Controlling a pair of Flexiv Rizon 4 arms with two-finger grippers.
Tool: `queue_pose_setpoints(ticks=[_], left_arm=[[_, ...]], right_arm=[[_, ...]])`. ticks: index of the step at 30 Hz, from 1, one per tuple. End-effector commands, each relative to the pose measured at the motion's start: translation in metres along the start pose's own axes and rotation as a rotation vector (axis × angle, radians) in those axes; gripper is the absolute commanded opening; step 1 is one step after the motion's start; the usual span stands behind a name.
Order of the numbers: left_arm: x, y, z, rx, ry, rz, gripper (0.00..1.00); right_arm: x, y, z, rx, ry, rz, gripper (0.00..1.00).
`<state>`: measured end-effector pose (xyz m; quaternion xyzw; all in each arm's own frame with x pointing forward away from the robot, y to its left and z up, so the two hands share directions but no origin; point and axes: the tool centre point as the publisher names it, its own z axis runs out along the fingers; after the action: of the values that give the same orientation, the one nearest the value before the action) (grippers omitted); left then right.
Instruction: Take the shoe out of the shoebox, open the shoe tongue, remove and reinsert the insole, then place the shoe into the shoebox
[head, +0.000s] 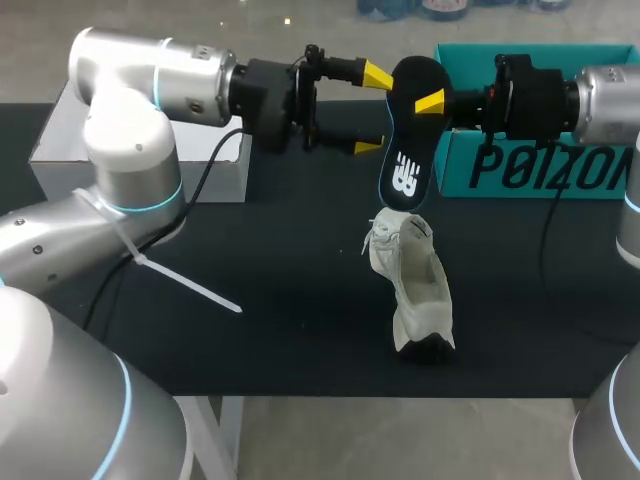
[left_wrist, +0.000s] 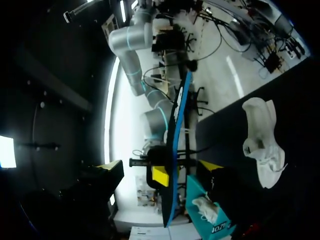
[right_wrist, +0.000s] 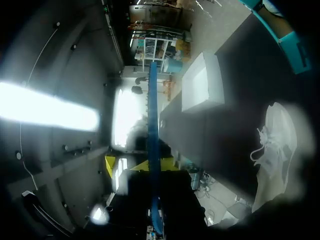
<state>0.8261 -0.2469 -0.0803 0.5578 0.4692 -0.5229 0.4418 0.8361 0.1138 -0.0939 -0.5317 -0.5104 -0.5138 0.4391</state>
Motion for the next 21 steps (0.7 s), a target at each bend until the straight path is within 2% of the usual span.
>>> queue_pose_setpoints(ticks=[1, 8, 13, 16, 19, 21], left_arm=[[0.002, -0.003, 0.003, -0.02, 0.005, 0.0, 0.83], [0.0, -0.003, 0.008, -0.043, 0.028, 0.008, 0.69], [0.0, -0.001, 0.014, -0.073, 0.037, 0.001, 0.73], [0.001, -0.001, 0.017, -0.084, 0.045, -0.003, 0.81], [0.004, 0.001, 0.018, -0.1, 0.05, -0.013, 0.78], [0.005, 0.001, 0.018, -0.117, 0.053, -0.023, 0.68]], right_arm=[[0.0, 0.0, 0.001, 0.001, -0.004, 0.002, 0.0], [0.0, 0.0, 0.001, 0.001, -0.004, 0.002, 0.0], [0.0, 0.0, 0.001, 0.001, -0.004, 0.002, 0.0], [0.0, 0.0, 0.001, 0.001, -0.004, 0.002, 0.0], [0.0, 0.0, 0.001, 0.001, -0.004, 0.002, 0.0], [0.0, 0.0, 0.001, 0.001, -0.004, 0.002, 0.0]])
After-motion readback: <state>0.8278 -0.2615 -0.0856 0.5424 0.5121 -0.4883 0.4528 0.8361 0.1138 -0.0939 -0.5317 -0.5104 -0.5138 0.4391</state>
